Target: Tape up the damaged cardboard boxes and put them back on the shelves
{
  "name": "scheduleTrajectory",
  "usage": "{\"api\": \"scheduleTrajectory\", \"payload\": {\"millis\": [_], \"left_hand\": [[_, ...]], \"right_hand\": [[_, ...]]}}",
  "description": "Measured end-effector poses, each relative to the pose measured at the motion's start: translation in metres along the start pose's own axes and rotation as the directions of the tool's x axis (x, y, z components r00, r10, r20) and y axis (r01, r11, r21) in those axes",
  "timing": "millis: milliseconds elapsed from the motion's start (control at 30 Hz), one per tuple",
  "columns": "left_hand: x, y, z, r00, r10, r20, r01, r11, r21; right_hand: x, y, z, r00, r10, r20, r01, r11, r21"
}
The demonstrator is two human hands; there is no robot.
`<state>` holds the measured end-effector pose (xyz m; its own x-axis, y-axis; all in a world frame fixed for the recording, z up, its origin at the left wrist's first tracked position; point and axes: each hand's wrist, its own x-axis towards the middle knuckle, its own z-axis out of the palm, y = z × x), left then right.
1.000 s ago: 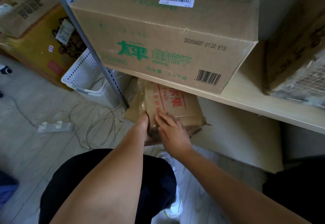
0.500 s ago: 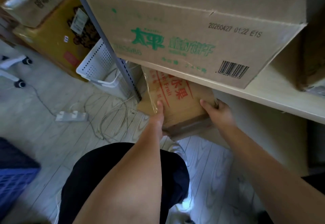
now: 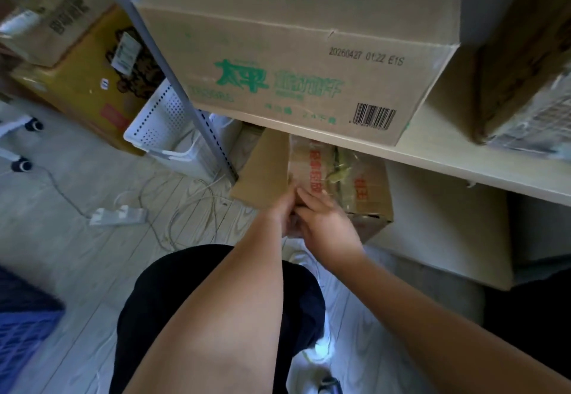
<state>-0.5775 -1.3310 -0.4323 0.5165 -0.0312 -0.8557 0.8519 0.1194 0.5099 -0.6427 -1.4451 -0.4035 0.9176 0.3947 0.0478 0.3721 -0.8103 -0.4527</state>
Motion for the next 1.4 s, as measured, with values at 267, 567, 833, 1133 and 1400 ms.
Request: {"api": "scheduleTrajectory", "payload": {"millis": [267, 567, 833, 1133, 1400], "left_hand": [[0.018, -0.007, -0.001, 0.983, 0.060, -0.175, -0.042, 0.994, 0.102], [0.039, 0.014, -0.040, 0.906, 0.140, -0.399, -0.205, 0.971, -0.125], [0.030, 0.008, -0.038, 0.911, 0.144, -0.386, -0.201, 0.973, -0.112], [0.015, 0.011, -0.053, 0.912, 0.170, -0.374, -0.195, 0.980, -0.030], [0.008, -0.008, -0.060, 0.889, 0.213, -0.406, -0.314, 0.929, -0.199]], "right_hand": [[-0.008, 0.093, -0.012, 0.590, 0.735, 0.335, -0.758, 0.361, 0.544], [0.043, 0.065, 0.033, 0.687, 0.667, 0.286, -0.687, 0.469, 0.556], [0.079, 0.041, 0.058, 0.664, 0.665, 0.343, -0.738, 0.508, 0.444], [0.071, 0.035, 0.061, 0.669, 0.658, 0.345, -0.742, 0.566, 0.359], [0.050, 0.036, 0.039, 0.706, 0.586, 0.398, -0.701, 0.659, 0.272]]}}
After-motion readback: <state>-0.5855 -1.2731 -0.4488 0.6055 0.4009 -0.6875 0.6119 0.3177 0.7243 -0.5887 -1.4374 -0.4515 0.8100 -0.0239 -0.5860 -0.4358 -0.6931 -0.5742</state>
